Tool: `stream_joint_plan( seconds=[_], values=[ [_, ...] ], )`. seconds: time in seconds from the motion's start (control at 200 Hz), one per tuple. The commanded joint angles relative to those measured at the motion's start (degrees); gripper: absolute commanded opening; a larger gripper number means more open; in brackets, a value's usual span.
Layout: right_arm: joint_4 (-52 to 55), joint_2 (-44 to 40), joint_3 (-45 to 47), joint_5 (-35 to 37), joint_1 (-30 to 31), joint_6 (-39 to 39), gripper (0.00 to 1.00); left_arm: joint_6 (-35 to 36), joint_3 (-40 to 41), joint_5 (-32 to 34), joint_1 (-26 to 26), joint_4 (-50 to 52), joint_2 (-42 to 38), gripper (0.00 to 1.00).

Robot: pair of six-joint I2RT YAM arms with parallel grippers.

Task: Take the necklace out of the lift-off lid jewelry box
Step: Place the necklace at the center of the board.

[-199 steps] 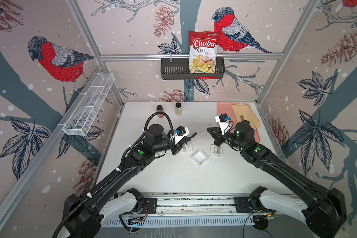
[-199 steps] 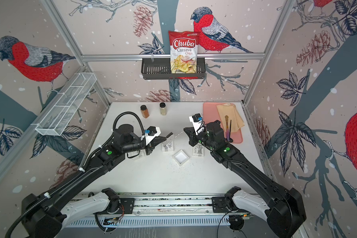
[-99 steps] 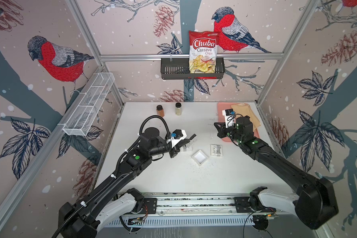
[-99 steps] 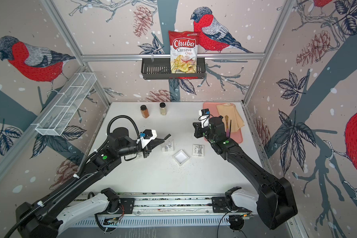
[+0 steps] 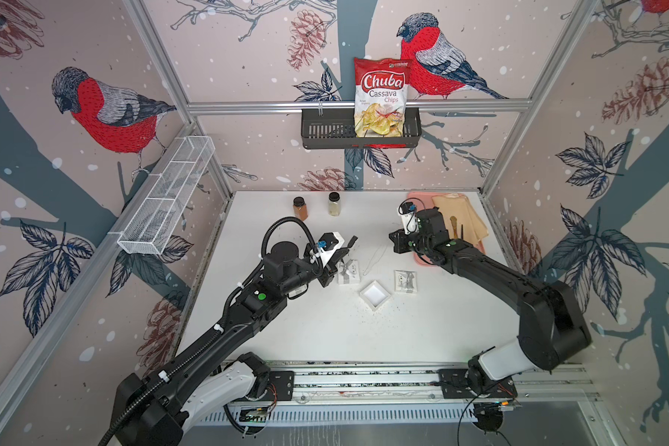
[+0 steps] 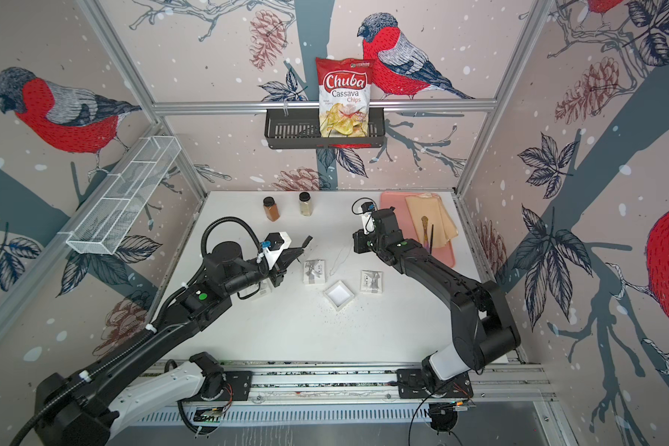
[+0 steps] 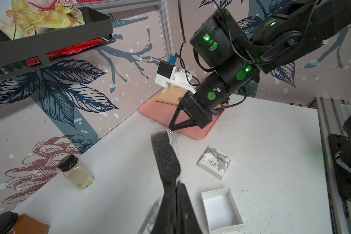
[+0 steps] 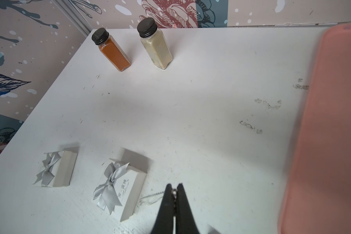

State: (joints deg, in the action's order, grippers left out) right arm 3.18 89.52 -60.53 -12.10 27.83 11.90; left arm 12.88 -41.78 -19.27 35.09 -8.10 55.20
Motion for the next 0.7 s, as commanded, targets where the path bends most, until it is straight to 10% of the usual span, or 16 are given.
stream_joint_plan(
  seconds=[0.0, 0.395, 0.695],
  values=[
    [0.99, 4.76, -5.85, -0.29, 0.31, -0.67, 0.00, -2.14, 0.97, 1.91, -0.01, -5.42, -0.42, 0.00],
    [9.35, 23.29, -30.81, -0.06, 2.78, -1.73, 0.00, -3.30, 5.55, 1.29, -0.11, -8.84, -4.03, 0.00],
    [9.76, 23.84, -23.22, 3.17, 1.76, 0.93, 0.00, -3.39, 5.88, 0.85, -0.18, -9.52, -3.54, 0.00]
  ],
)
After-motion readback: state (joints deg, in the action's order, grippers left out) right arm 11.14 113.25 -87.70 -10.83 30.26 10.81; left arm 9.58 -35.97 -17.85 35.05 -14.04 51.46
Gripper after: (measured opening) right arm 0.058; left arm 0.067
